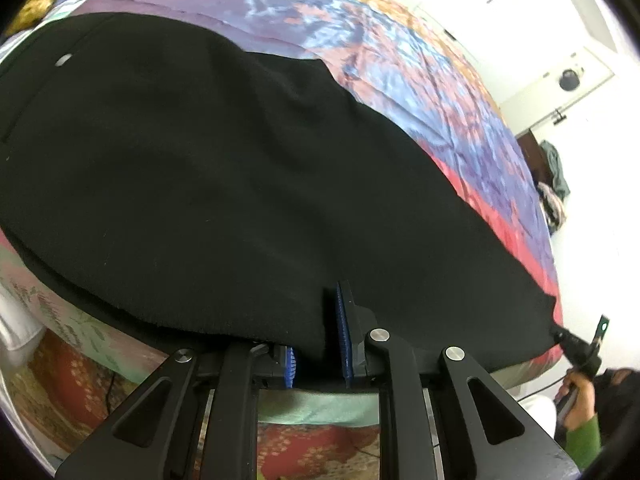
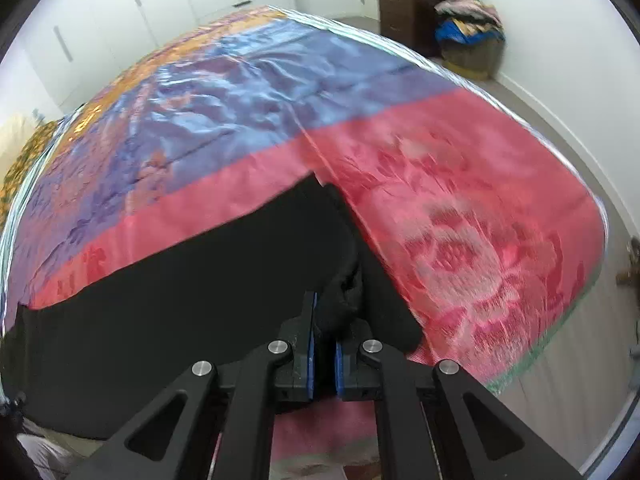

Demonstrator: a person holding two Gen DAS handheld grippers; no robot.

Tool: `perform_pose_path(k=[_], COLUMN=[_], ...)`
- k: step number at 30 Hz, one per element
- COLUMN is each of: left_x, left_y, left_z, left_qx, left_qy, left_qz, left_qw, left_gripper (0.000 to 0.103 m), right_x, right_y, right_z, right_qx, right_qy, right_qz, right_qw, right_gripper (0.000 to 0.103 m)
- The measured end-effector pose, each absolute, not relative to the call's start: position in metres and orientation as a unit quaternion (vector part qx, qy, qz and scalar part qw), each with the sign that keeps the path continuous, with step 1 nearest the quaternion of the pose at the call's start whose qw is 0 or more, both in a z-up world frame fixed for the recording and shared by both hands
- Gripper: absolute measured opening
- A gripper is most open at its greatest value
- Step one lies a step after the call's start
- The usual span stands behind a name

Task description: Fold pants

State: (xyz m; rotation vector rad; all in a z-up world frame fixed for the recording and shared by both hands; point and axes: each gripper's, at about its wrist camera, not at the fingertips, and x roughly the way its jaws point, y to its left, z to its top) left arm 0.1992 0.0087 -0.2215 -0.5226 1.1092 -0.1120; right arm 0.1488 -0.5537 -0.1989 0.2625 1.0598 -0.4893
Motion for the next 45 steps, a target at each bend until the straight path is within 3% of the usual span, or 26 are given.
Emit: perform_pose_path(k=[8,12,25,26,27,28,29,30,31,37,39,41,45], left_x=[0.201,0.198,0.199,0.199,0.197,0.196,0.193,0.189,0.184,0.139,0.136,0.146,0.197], left_y=[0.007,0.005,-0.006,-0.004,-0.007,-0.010,-0.012,-0.013,-0.013,0.000,0.004,0.007,0.010], left_z=[-0.218,-0.218,-0.220,-0.218,-0.215,-0.210,-0.207,-0.201,-0.195,-0.142,-0.119,-0.105,-0.117], left_qx=[-0.231,-0.227,-0.194,-0.187,-0.178,-0.167,-0.159,-0.148,-0.141,-0.093,-0.073,-0.062,-0.037], left_qy=[0.521,0.513,0.526,0.526,0.525,0.526,0.528,0.531,0.532,0.482,0.443,0.414,0.399], left_qz=[-0.056,-0.063,-0.052,-0.049,-0.043,-0.040,-0.039,-0.035,-0.031,-0.027,-0.019,-0.018,-0.020], left_qw=[0.820,0.826,0.827,0.828,0.831,0.833,0.834,0.834,0.834,0.871,0.893,0.908,0.916], left_gripper=[0.017,0.005,0.005,0.011,0.013,0.021,0.041,0.053,0.069,0.071,0.076,0.092,0.093], right_x=[0.158,0.156,0.160,0.159,0.157,0.155,0.151,0.146,0.140,0.093,0.082,0.081,0.101], right_y=[-0.549,-0.549,-0.543,-0.543,-0.543,-0.544,-0.544,-0.543,-0.541,-0.534,-0.523,-0.501,-0.441], right_z=[-0.204,-0.203,-0.204,-0.202,-0.199,-0.197,-0.192,-0.188,-0.181,-0.143,-0.126,-0.111,-0.099], right_qx=[0.084,0.077,0.055,0.057,0.062,0.068,0.073,0.071,0.065,0.021,0.010,-0.004,-0.018], right_qy=[0.511,0.511,0.516,0.511,0.505,0.498,0.489,0.480,0.467,0.424,0.400,0.378,0.352], right_qz=[-0.245,-0.248,-0.249,-0.246,-0.241,-0.236,-0.234,-0.239,-0.247,-0.317,-0.332,-0.324,-0.260], right_qw=[0.820,0.820,0.818,0.822,0.827,0.831,0.837,0.841,0.846,0.848,0.854,0.867,0.899], right_gripper=[0.007,0.007,0.007,0.009,0.019,0.044,0.061,0.087,0.093,0.093,0.093,0.094,0.099])
